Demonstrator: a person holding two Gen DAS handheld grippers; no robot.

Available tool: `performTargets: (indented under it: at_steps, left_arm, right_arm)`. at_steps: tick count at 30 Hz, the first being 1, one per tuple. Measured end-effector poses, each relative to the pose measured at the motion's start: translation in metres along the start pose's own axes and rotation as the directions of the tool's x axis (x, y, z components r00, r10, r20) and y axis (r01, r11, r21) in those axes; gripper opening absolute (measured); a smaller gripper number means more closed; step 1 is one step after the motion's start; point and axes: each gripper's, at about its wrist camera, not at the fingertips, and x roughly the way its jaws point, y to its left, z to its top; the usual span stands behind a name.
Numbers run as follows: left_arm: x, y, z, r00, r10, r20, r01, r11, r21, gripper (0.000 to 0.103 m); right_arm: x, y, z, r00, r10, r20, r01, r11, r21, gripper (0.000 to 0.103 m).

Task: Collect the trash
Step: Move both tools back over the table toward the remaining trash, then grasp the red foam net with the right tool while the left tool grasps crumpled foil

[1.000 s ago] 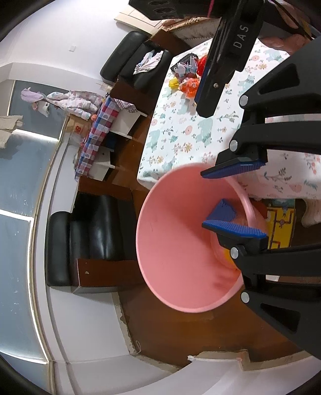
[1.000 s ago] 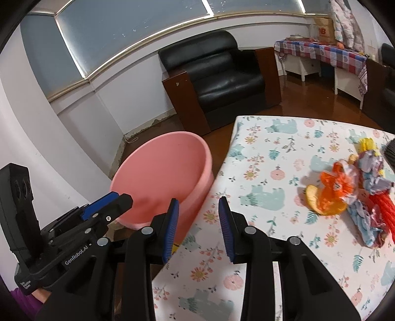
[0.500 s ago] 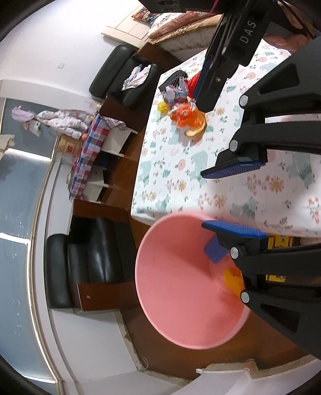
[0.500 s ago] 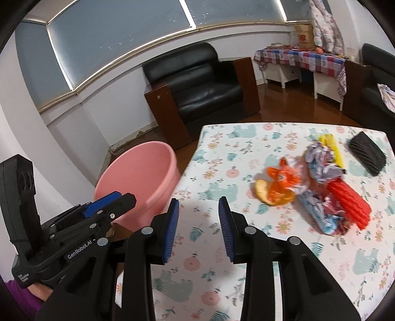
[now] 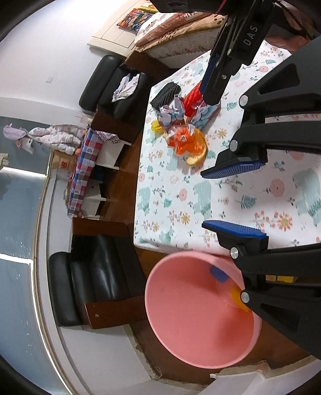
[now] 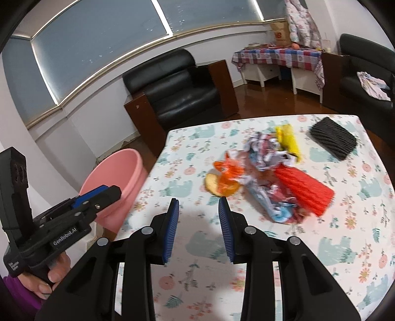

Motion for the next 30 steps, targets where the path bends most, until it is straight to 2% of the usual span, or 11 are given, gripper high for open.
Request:
performTargets:
  at_steps: [18,22,30]
  left_arm:
    - [0.027,-0.056,0.016,0.999,-0.039,-0.023,0.041,0.995,0.088,0.034]
    - [0.033,-0.064,0.018,0.999,-0.045,-0.031,0.047,0.994,0.103,0.034]
    - [0.041,-0.076,0.025,0.998,-0.057,-0.039,0.061,0.99,0.124,0.034]
  right_arm:
    - [-0.037,-0.106,-0.007,0.993,-0.111,0.028,0.108,0.991,0.076,0.034]
    - [-0.032,-0.118,-0.005,0.993,-0.115,0.017,0.113,0.991,0.075,0.043]
    - [-0.01,-0.105,0.006,0.997,-0.081,0.004,0.081,0.997,0.001,0.044]
